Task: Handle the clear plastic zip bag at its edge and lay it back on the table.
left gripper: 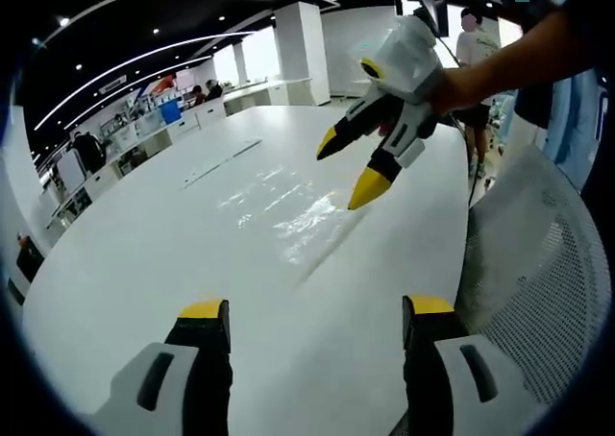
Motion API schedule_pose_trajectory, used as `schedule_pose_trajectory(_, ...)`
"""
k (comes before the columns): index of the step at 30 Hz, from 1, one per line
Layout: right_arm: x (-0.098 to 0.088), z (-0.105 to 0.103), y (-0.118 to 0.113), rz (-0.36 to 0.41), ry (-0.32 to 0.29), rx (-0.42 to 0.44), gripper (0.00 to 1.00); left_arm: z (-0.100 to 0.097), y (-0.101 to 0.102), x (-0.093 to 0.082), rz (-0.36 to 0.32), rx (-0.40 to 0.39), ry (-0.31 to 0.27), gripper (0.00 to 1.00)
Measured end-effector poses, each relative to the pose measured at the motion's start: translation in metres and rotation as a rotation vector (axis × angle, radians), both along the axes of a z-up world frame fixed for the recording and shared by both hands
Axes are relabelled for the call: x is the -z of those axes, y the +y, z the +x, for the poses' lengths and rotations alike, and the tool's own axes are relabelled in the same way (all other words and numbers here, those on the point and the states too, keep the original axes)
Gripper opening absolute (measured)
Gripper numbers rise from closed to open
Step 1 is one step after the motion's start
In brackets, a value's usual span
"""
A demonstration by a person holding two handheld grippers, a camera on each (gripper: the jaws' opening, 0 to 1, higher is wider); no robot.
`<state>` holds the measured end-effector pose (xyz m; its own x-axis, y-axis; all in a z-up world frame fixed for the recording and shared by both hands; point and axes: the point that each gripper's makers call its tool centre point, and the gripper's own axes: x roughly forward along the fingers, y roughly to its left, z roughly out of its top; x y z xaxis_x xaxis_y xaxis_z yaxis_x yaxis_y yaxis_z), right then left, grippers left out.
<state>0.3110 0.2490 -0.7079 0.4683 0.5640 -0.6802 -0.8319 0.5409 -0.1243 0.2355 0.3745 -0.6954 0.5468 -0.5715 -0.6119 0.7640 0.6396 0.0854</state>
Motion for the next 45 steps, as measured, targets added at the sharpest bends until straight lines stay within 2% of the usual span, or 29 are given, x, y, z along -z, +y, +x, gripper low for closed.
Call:
schedule_pose_trajectory(5, -0.002, -0.002, -0.004, 0.025, -0.011, 0.022, 0.72, 0.001, 0.001, 0.001, -0.004, -0.007, 0.003, 0.72)
schedule_pose_trajectory(15, -0.019, -0.007, -0.018, 0.107, -0.03, 0.1, 0.87, 0.005, 0.003, 0.0, -0.018, -0.033, 0.007, 0.77)
schedule_pose_trajectory(24, -0.025, -0.011, -0.027, 0.147, -0.05, 0.151, 0.99, 0.008, 0.005, -0.002, -0.035, -0.059, 0.002, 0.85)
schedule_pose_trajectory(39, -0.028, -0.029, -0.042, 0.198, -0.048, 0.228, 1.0, 0.002, 0.009, -0.009, -0.044, -0.096, -0.005, 0.98)
schedule_pose_trajectory(45, -0.029, -0.039, -0.052, 0.227, -0.048, 0.274, 1.0, -0.002, 0.009, -0.012, -0.06, -0.105, -0.007, 0.99)
